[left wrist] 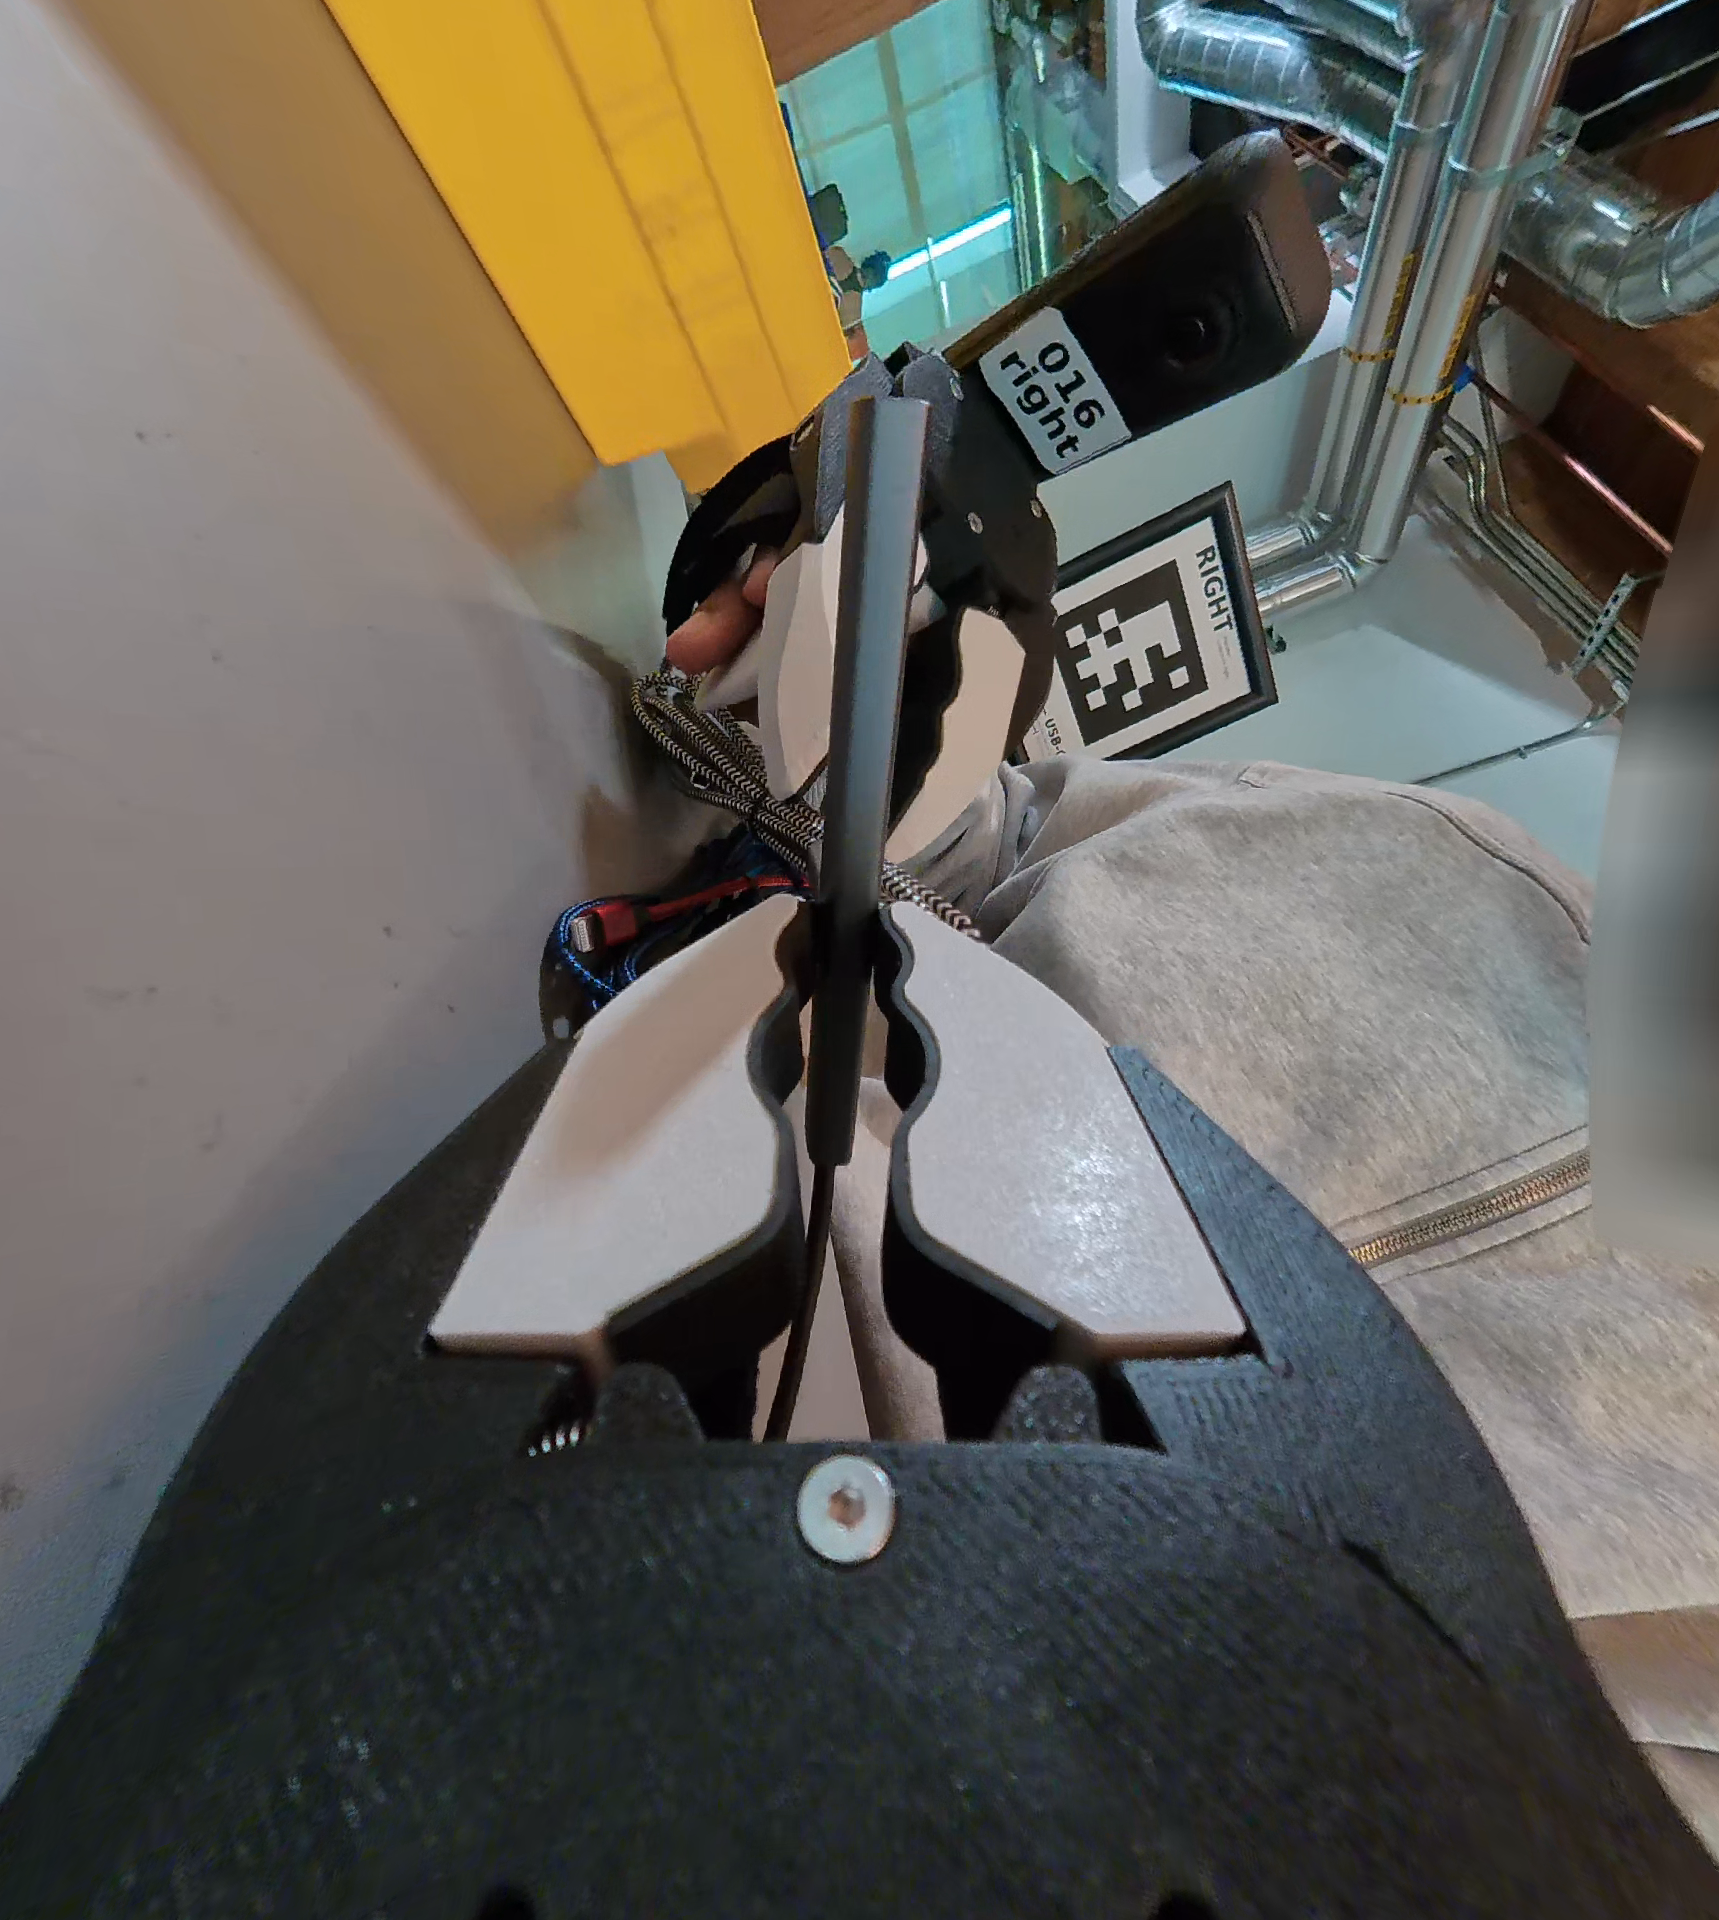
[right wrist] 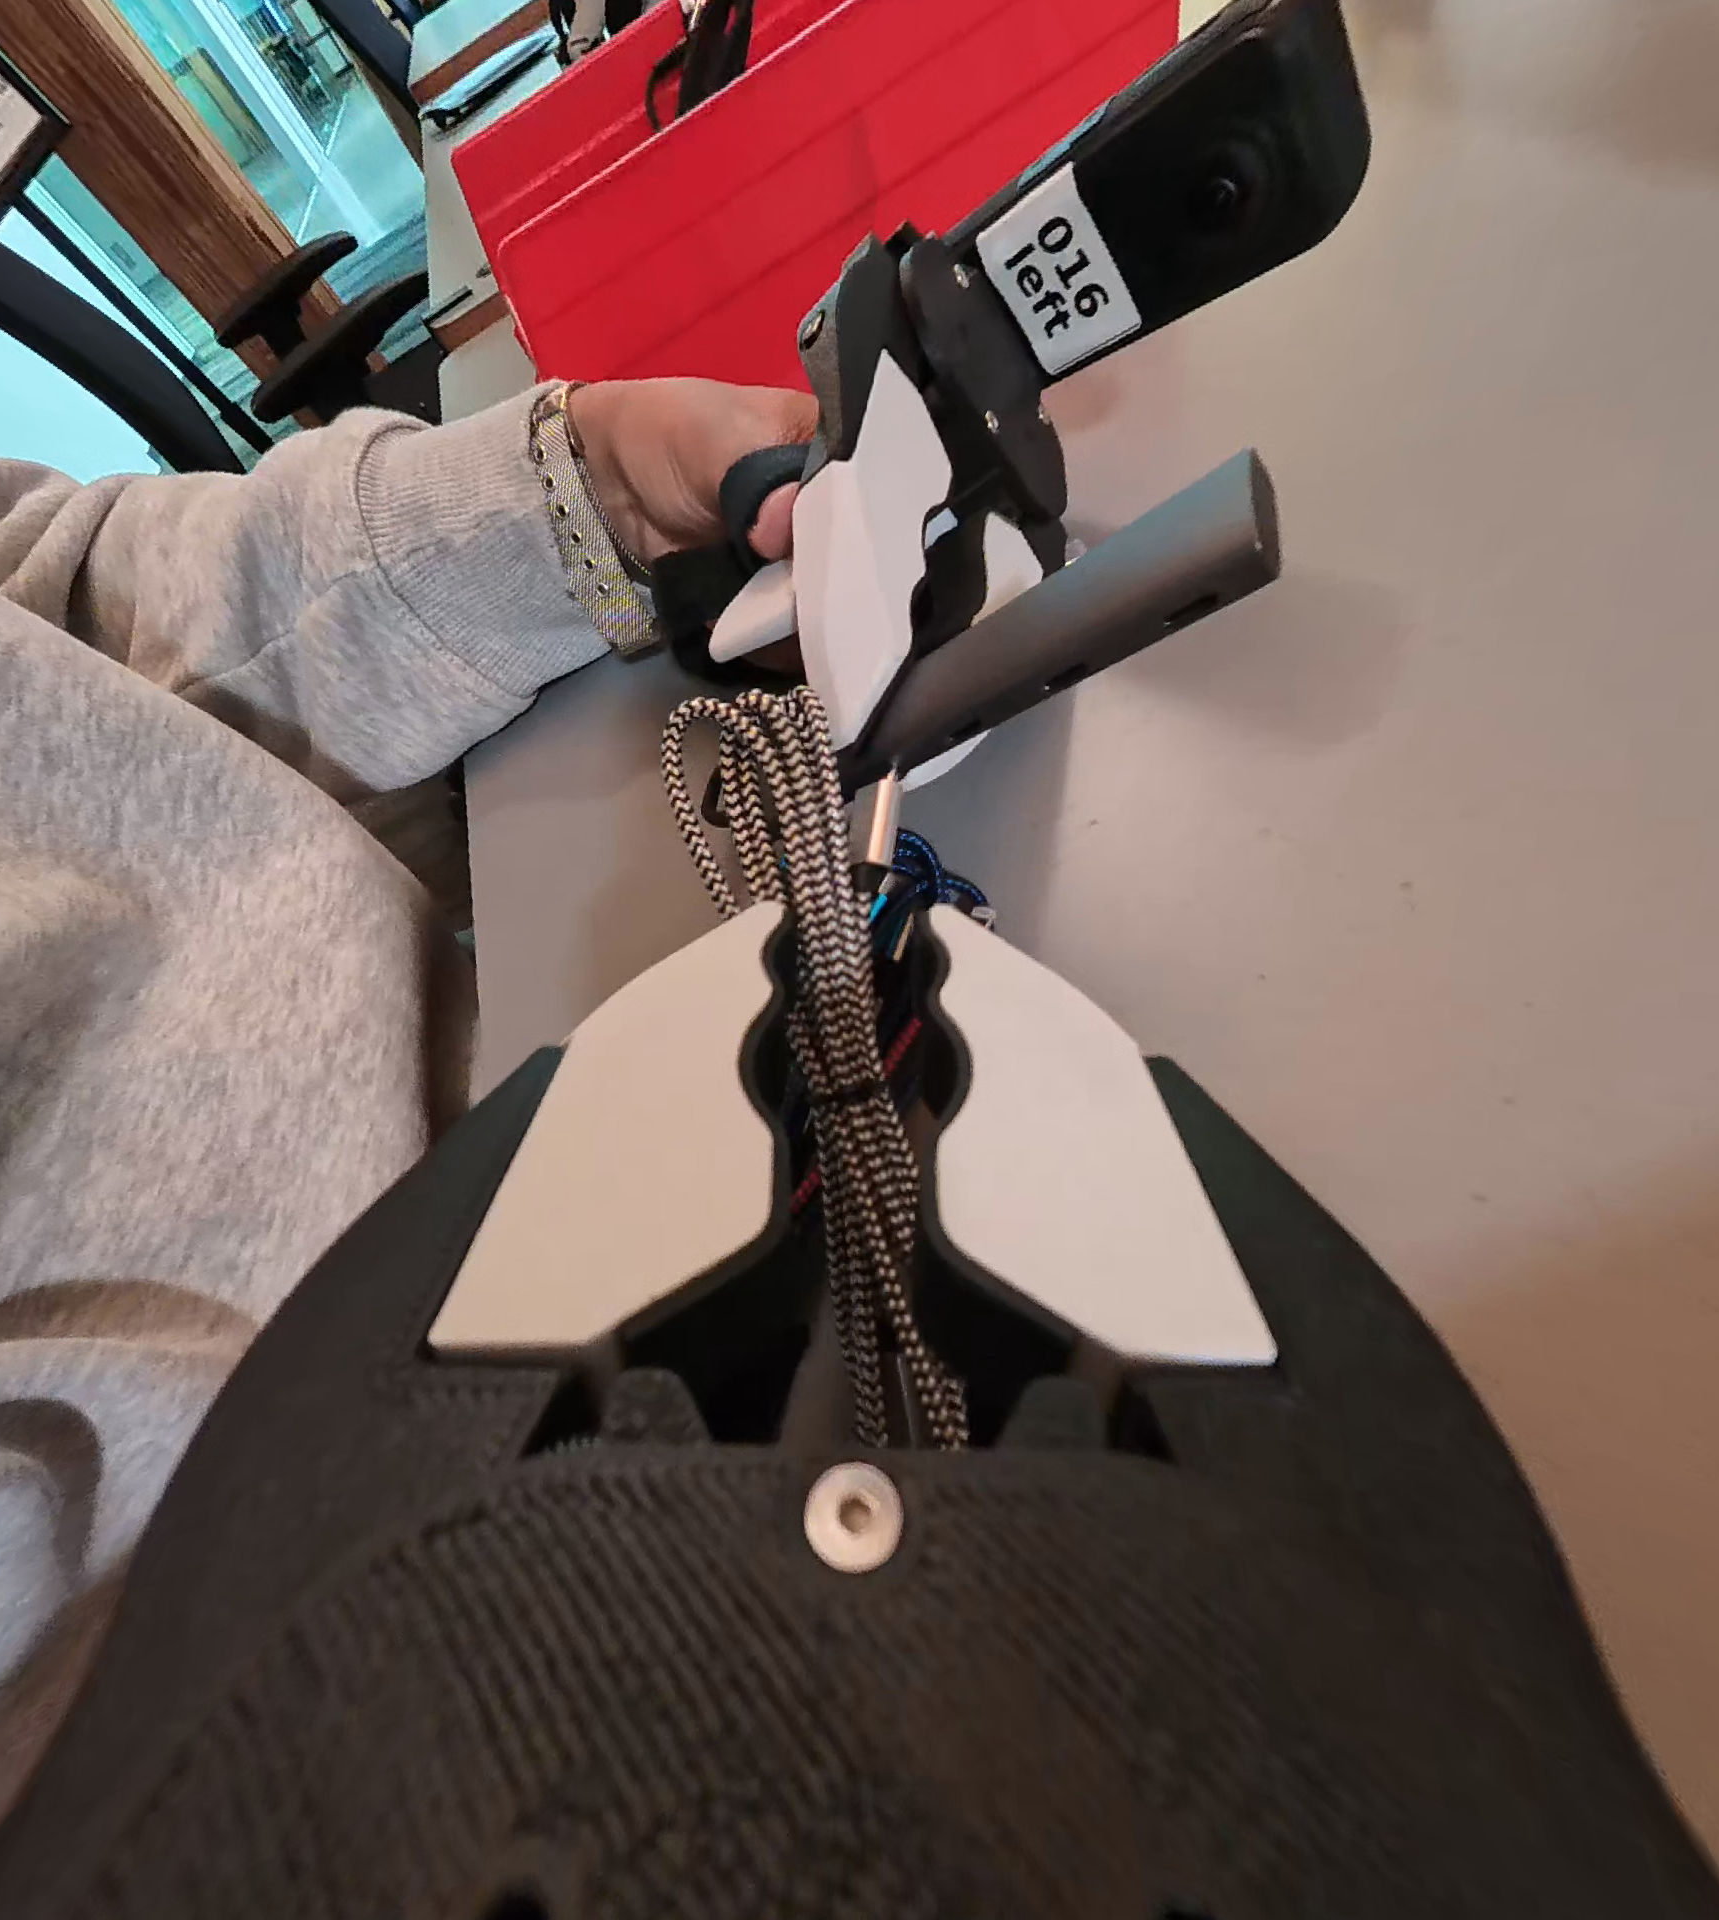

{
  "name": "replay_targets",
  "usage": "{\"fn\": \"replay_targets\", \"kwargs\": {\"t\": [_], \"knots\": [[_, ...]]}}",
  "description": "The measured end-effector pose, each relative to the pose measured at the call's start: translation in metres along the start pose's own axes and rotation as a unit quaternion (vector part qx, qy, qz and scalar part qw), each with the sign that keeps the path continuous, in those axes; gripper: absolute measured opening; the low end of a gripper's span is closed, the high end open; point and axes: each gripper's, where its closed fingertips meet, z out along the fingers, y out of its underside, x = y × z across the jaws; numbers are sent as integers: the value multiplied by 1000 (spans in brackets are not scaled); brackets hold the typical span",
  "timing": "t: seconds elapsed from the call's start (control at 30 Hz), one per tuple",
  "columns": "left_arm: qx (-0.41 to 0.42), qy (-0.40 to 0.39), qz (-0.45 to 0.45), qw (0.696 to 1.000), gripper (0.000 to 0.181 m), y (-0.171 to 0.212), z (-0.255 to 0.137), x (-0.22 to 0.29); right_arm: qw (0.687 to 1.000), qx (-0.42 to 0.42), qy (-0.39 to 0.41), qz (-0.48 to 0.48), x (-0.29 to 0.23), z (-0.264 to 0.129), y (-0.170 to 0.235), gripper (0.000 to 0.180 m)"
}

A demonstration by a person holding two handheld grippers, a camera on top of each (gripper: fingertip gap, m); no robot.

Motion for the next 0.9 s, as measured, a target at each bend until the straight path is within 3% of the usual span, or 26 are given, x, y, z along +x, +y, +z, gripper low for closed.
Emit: {"fn": "replay_targets", "kwargs": {"t": [0.43,0.9], "knots": [[-15,-3,30,999,10,4,3,3,989,-16,-78,122,-12,6,6,16],[-34,-9,67,997,11,10,5,5,992,-28,-77,101,-19,8,5,7]]}}
